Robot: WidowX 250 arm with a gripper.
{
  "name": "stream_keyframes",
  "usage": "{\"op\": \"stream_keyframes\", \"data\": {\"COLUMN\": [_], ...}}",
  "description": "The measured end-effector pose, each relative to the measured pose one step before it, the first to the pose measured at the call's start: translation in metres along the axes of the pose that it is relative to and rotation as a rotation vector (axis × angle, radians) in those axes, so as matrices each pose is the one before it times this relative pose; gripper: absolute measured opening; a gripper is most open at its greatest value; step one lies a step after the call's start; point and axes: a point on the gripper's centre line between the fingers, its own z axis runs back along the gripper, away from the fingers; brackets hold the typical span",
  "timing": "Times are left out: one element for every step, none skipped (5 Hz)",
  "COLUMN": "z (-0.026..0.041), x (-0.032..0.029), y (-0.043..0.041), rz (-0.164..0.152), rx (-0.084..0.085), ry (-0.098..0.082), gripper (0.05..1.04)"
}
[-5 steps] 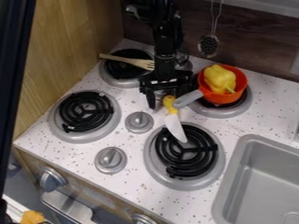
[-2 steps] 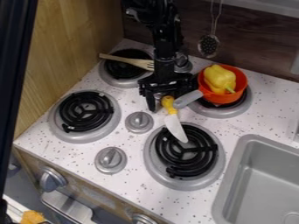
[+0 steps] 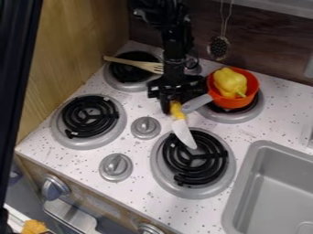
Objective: Put the knife to the side of the upper left burner
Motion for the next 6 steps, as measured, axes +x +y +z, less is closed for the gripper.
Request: {"op": "stream_keyframes", "data": {"z": [-0.00022,0.00114,-0.00066,0.02164,0.01278,0.00797], "x": [-0.00137,-0.00527,-0.00301,-0.00058,-0.00088,-0.00037], "y": [0.00457,0.00603,0.00988,0.00653,0.00754,0.00722], "rz": [-0.0203,-0.0382,-0.0058,0.0230,0.0226,0.0219], "rx": [0.0263,0.0344,0.0101,-0.0155,0.0173,-0.0076], "ry": [0.0124,0.0366,0.0211,-0.0544,-0.0427,-0.0306], "gripper": [0.506,0.506,0.506,0.506,0.506,0.506]}}
